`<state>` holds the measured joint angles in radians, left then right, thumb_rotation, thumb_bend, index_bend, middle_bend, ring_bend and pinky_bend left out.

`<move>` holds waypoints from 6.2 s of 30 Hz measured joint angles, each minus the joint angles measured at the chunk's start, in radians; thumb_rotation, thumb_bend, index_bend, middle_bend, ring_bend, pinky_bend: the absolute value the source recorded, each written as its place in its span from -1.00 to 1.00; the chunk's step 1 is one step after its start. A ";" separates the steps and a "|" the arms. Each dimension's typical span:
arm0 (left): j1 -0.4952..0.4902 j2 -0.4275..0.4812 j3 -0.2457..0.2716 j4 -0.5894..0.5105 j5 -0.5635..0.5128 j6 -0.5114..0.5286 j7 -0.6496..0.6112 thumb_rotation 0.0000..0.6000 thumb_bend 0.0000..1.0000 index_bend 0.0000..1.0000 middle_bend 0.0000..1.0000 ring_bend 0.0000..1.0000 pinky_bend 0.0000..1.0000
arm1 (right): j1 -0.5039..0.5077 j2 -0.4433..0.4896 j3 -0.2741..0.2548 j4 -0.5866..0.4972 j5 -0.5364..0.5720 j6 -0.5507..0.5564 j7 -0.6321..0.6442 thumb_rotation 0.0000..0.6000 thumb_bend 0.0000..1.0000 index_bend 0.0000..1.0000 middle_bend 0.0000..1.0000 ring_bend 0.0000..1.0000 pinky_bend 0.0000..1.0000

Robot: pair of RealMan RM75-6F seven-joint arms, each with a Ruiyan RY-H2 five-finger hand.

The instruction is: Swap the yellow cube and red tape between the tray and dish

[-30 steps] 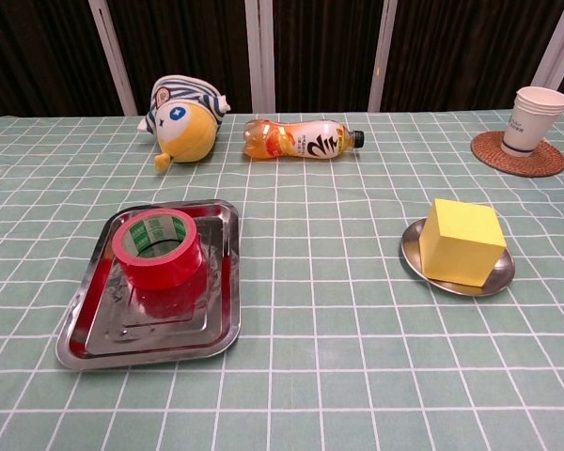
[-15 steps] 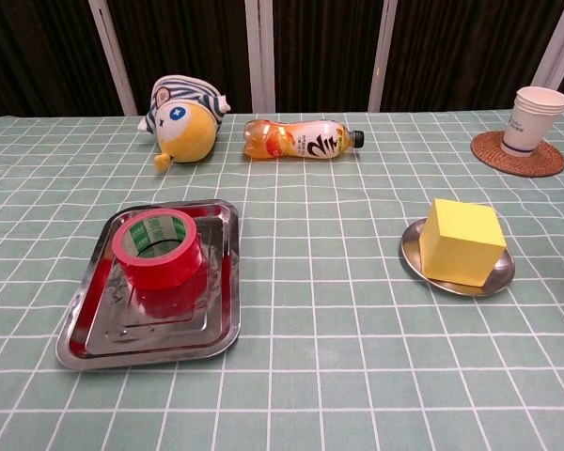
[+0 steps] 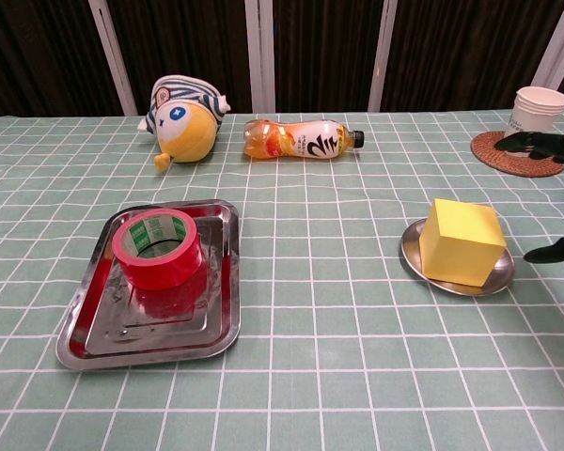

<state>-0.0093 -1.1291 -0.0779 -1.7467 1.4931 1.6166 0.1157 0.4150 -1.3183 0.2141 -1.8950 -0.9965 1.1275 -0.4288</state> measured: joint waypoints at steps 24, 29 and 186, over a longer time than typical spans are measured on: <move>-0.004 -0.005 -0.010 -0.004 -0.023 -0.009 0.006 1.00 -0.94 -0.63 -1.00 -1.00 -0.87 | 0.147 -0.211 0.013 0.185 0.170 0.023 -0.117 1.00 -0.62 -0.71 -0.49 -0.56 -0.98; -0.003 -0.005 -0.012 -0.005 -0.027 -0.008 0.007 1.00 -0.94 -0.63 -1.00 -1.00 -0.87 | 0.160 -0.235 0.008 0.218 0.175 0.034 -0.129 1.00 -0.56 -0.48 -0.32 -0.38 -0.92; -0.684 -0.348 -0.046 0.117 -0.273 -0.697 0.106 1.00 -0.01 -0.46 -0.54 -0.47 -0.30 | -0.332 0.184 -0.192 0.097 -0.399 0.372 0.334 1.00 -0.95 -1.00 -1.00 -1.00 -1.00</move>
<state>-0.6934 -1.4776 -0.1239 -1.6302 1.2201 0.9197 0.2212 0.0833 -1.1346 0.0225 -1.7981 -1.3951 1.4998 -0.0947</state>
